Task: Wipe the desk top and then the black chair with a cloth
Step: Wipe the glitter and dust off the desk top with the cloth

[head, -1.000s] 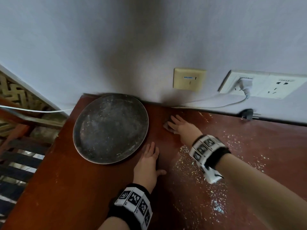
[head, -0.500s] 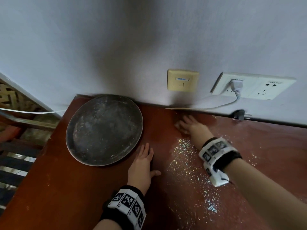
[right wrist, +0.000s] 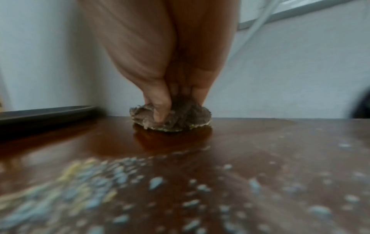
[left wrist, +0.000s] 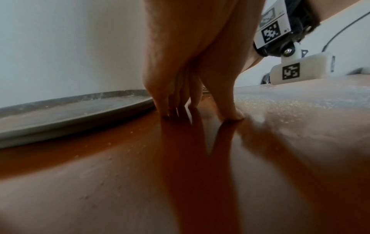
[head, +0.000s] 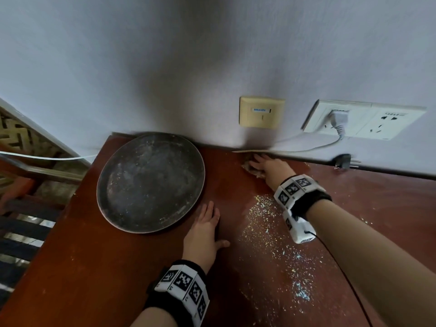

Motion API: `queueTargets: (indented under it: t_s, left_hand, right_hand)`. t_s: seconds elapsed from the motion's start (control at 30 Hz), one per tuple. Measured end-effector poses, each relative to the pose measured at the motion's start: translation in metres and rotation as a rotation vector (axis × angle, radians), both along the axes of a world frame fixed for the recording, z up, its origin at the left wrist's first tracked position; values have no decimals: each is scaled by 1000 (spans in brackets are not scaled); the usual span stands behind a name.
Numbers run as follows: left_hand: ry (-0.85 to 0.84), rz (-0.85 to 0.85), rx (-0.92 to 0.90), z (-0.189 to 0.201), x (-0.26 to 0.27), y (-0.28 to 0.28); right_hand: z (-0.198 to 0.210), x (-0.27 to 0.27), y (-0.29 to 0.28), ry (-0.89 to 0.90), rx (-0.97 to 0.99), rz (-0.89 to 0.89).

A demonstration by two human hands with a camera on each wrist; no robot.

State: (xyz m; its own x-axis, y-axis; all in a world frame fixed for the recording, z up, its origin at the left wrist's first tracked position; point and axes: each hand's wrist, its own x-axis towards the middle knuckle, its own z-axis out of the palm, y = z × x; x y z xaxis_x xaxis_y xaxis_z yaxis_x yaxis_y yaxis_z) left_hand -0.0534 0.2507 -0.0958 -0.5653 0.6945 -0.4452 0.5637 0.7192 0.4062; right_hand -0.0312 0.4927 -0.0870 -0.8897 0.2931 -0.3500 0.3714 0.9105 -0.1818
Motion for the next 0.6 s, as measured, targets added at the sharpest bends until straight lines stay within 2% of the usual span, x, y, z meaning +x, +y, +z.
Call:
queueTargets:
  t_s: [0.17, 0.3, 0.37, 0.47, 0.5, 0.6]
  left_hand:
    - [6, -15, 0, 0, -1, -2]
    - [29, -46, -5, 2, -1, -5]
    - [24, -62, -7, 3, -2, -6]
    - [-7, -65, 5, 4, -6, -8]
    - [-8, -66, 8, 4, -7, -8]
    - [7, -66, 11, 4, -5, -8]
  right_hand:
    - [0, 19, 25, 17, -35, -167]
    - [10, 25, 14, -5, 45, -214]
    - [6, 30, -2, 17, 50, -149]
    - [-5, 41, -19, -52, 49, 83]
    - [-4, 41, -15, -64, 43, 107]
    - [3, 32, -3, -46, 49, -25]
